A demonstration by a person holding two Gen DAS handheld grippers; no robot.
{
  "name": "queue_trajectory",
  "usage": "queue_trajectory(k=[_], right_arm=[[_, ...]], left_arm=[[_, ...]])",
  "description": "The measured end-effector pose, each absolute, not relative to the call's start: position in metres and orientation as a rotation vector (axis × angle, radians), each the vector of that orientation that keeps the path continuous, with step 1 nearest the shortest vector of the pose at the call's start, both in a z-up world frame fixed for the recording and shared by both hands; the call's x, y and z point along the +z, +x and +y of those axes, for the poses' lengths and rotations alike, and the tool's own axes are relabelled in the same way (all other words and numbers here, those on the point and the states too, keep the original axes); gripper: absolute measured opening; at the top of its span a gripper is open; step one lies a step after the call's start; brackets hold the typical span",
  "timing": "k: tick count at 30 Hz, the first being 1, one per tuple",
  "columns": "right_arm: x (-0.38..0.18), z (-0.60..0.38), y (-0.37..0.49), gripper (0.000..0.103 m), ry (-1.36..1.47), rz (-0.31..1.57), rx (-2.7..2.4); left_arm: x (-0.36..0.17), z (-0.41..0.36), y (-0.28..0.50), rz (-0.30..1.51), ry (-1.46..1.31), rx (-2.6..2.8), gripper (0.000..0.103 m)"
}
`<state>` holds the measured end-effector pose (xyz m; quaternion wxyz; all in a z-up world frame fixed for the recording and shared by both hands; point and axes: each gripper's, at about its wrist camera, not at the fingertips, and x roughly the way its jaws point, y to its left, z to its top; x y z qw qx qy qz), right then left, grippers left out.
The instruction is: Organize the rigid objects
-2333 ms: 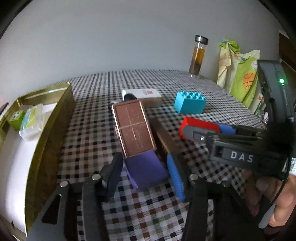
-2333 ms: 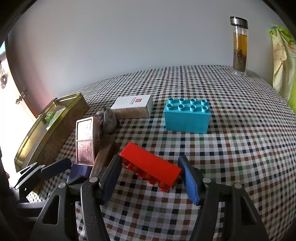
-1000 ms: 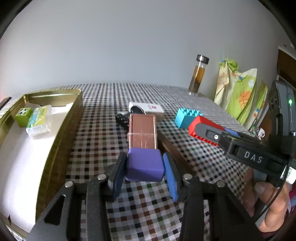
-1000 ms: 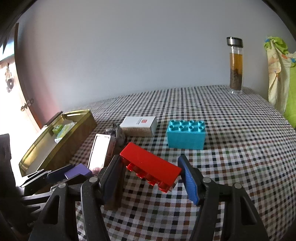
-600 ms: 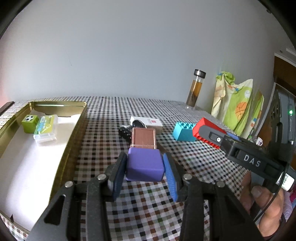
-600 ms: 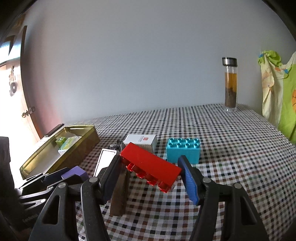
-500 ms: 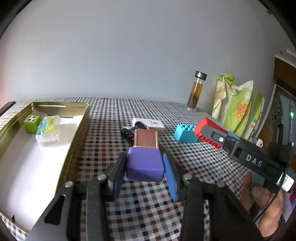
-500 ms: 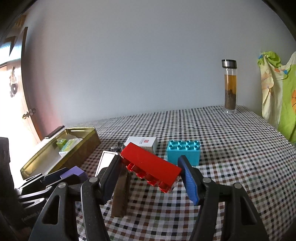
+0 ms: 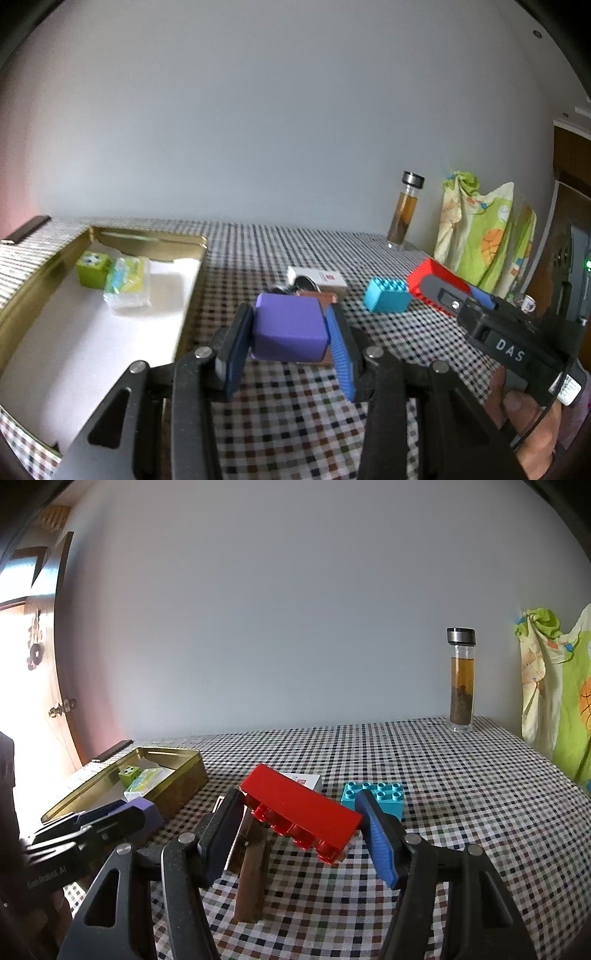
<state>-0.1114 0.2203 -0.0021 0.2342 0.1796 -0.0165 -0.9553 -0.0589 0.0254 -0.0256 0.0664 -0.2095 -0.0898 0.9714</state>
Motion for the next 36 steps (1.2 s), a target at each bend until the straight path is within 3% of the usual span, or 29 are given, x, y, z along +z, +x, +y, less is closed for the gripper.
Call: queue_trajectory(k=[36], right_arm=[[0.001, 0.157, -0.097, 0.065, 0.371, 0.070, -2.551]], left_arm=[[-0.019, 0.004, -0.048, -0.202, -0.476, 3.091, 0.040]])
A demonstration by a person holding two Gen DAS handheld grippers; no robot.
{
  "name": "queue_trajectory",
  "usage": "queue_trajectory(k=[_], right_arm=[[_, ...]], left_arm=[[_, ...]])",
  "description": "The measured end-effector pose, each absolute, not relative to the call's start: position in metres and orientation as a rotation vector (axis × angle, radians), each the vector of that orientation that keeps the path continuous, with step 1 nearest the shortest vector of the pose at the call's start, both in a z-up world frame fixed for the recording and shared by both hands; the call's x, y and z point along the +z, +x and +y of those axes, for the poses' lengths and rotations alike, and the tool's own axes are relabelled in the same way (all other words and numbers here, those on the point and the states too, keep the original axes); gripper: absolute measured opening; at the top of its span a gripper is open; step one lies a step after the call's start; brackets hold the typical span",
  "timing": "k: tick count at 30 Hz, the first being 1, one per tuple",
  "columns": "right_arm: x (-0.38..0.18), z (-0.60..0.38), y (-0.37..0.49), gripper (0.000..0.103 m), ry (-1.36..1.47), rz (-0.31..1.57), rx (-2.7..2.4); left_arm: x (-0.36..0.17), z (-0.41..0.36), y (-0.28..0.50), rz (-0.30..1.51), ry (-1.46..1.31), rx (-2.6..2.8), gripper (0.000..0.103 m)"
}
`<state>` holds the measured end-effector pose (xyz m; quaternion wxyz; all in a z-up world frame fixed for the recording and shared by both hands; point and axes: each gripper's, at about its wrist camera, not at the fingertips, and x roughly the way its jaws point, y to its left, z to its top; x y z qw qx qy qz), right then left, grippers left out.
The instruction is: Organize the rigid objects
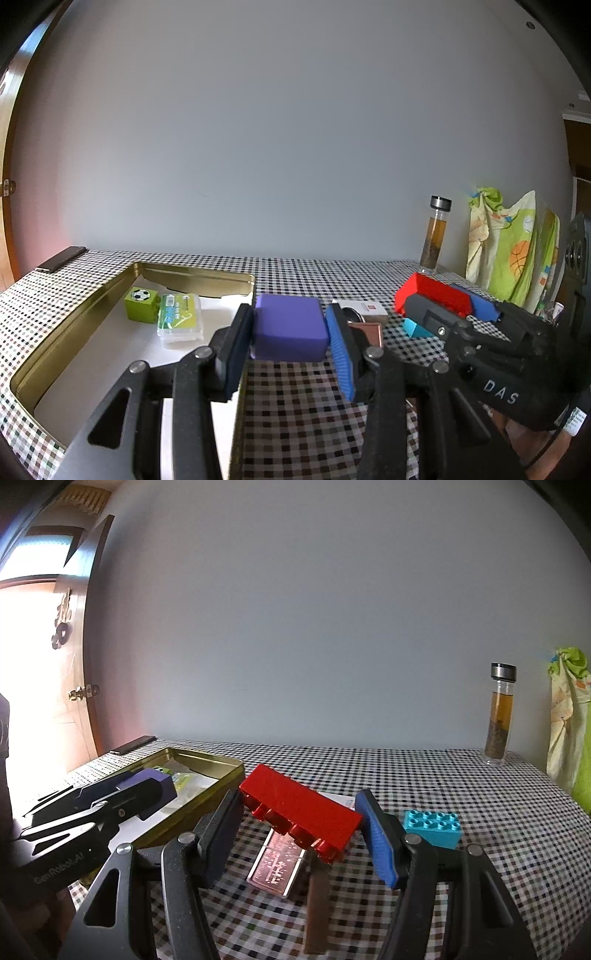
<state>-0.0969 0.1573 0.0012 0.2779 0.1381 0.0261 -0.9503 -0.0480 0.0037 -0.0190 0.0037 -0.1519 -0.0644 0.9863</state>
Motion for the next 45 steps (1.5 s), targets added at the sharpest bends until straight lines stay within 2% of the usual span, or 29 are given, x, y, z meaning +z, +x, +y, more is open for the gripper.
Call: queue_trajectory(k=[30, 45], right_arm=[[-0.001, 0.103, -0.093, 0.065, 0.380, 0.116, -2.436], [-0.003, 0.053, -0.106, 0.065, 0.452, 0.160, -2.308]], left_arm=[[-0.017, -0.035, -0.034, -0.211, -0.432, 3.191, 0.040], [-0.001, -0.103, -0.031, -0.293, -0.529, 3.288, 0.040]])
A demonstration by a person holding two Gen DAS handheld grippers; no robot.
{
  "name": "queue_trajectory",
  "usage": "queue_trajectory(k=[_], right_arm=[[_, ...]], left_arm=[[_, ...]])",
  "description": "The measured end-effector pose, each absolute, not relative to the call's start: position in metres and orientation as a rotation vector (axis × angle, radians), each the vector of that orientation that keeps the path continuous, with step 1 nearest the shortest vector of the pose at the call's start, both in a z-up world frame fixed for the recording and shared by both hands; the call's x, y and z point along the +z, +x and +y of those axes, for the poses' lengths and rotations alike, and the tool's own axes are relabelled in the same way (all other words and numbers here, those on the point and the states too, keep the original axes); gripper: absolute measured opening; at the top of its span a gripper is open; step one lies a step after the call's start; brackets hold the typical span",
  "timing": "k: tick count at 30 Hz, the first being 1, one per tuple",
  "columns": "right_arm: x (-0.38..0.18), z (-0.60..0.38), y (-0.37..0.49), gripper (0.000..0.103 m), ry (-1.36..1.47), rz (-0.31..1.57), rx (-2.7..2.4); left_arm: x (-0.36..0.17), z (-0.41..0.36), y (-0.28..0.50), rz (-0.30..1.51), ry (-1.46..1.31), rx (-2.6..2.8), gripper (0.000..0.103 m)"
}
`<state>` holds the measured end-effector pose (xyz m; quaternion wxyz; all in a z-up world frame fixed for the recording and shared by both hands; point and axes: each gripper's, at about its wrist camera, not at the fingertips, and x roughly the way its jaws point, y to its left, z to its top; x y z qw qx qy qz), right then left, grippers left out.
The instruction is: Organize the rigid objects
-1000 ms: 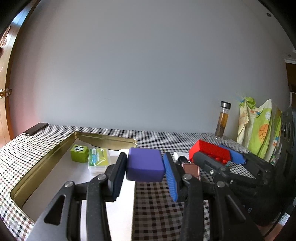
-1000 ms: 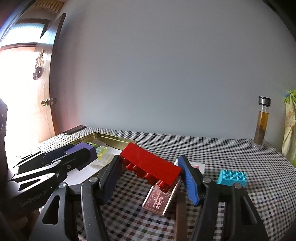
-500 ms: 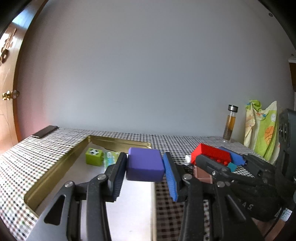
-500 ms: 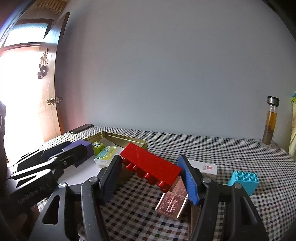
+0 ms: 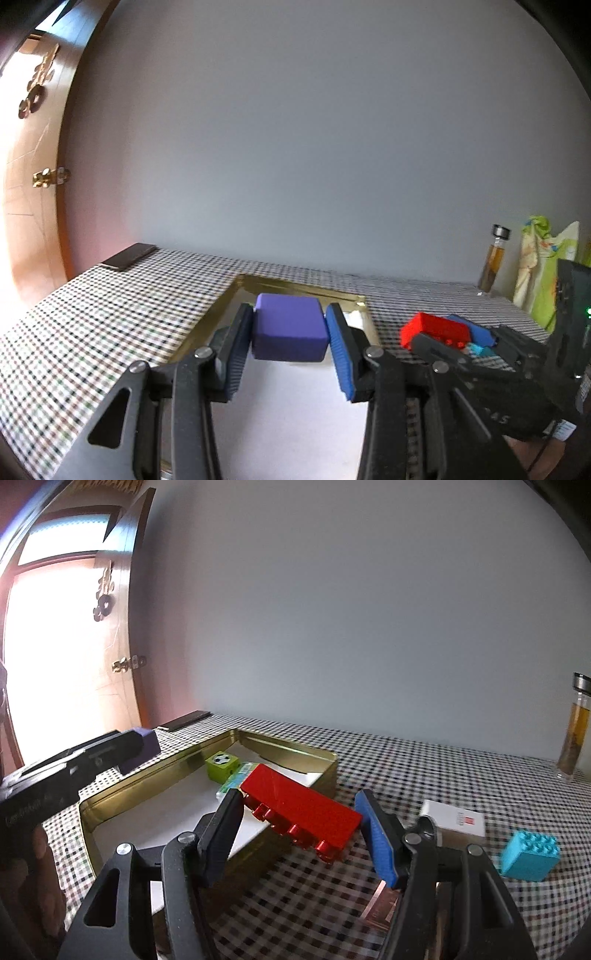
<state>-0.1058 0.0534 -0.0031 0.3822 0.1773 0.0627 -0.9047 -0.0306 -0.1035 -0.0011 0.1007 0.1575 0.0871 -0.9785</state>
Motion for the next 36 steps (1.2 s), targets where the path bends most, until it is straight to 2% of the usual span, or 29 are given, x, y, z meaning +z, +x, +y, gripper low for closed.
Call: queue_trajectory(k=[15, 36], right_arm=[[-0.012, -0.009, -0.119, 0.065, 0.593, 0.243, -2.153], [-0.033, -0.041, -0.133, 0.065, 0.697, 0.311, -2.106]], left_arm=[[-0.019, -0.154, -0.069, 0.330, 0.758, -2.810, 0.040], [-0.028, -0.162, -0.093, 0.308, 0.885, -2.765, 0.040]])
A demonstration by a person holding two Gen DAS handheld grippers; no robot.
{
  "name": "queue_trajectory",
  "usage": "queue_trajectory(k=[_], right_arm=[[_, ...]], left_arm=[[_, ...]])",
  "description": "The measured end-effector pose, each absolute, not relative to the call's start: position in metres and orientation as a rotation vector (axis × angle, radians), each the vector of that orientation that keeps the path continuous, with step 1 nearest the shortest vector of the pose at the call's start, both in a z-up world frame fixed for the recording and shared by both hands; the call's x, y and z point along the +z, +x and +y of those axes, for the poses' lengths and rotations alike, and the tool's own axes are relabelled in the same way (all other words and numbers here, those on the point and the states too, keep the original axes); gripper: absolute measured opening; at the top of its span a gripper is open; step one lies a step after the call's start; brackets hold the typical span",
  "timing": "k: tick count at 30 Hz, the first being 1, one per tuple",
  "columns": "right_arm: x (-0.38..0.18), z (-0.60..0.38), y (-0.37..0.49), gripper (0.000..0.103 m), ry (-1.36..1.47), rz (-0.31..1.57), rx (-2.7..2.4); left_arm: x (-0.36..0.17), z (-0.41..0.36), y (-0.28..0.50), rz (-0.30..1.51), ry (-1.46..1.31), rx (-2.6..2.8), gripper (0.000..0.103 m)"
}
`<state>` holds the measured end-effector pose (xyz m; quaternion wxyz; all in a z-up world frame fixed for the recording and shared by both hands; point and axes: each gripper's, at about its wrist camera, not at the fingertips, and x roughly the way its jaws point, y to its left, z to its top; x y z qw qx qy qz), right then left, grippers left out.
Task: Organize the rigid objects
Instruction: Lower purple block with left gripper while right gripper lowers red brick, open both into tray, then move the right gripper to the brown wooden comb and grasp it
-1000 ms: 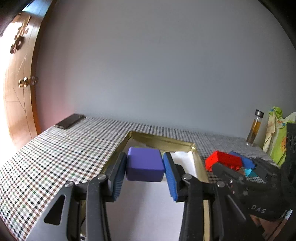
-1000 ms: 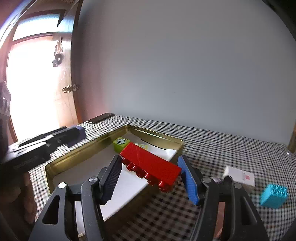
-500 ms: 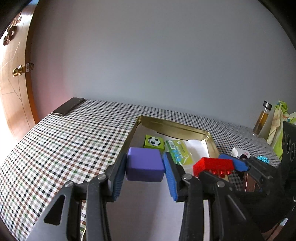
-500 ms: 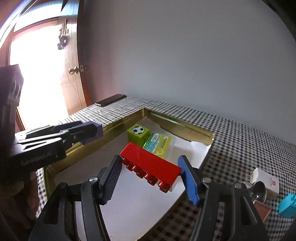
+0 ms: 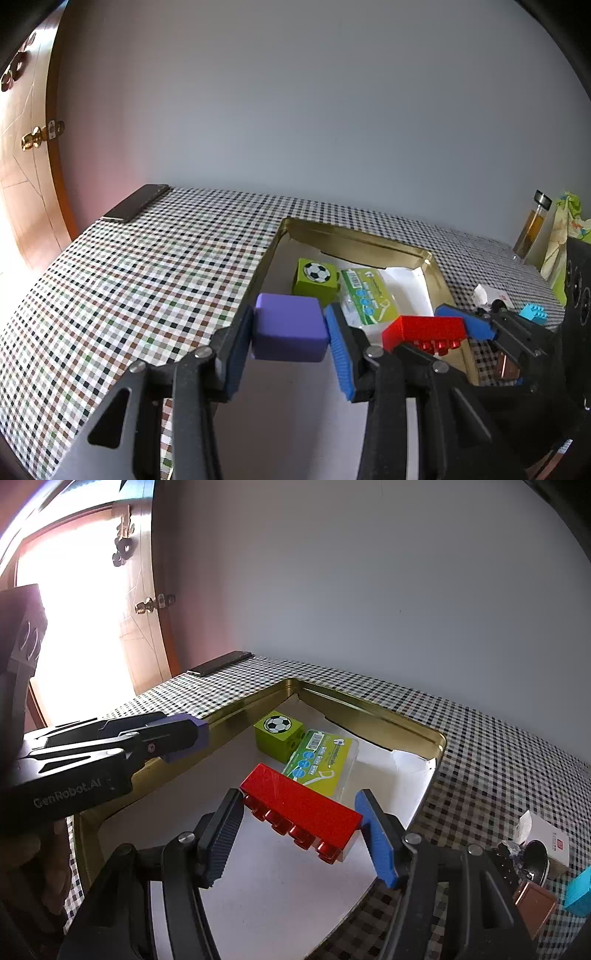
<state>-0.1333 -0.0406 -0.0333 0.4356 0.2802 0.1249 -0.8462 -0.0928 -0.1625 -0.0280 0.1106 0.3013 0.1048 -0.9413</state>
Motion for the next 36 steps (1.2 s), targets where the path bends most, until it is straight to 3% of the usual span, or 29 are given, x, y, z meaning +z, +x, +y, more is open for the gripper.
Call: queue_trajectory(k=[2, 4, 6, 10, 14, 36], right_arm=[[-0.034, -0.042, -0.134, 0.065, 0.697, 0.312, -2.106], [-0.033, -0.041, -0.133, 0.067, 0.690, 0.315, -2.115], [-0.032, -0.039, -0.133, 0.072, 0.680, 0.311, -2.131], [-0.029, -0.033, -0.134, 0.074, 0.669, 0.288, -2.152], [-0.028, -0.026, -0.135, 0.080, 0.673, 0.266, -2.166], [-0.024, 0.082, -0.141, 0.080, 0.665, 0.152, -2.334]], left_arm=[[-0.027, -0.163, -0.092, 0.302, 0.866, -2.748, 0.047], [-0.024, -0.163, -0.087, 0.297, 0.829, -2.733, 0.074], [-0.020, -0.162, -0.083, 0.288, 0.792, -2.728, 0.087], [-0.017, -0.158, -0.077, 0.274, 0.758, -2.723, 0.099], [-0.017, -0.156, -0.077, 0.284, 0.748, -2.719, 0.102], [-0.012, -0.063, -0.068, 0.270, 0.675, -2.891, 0.102]])
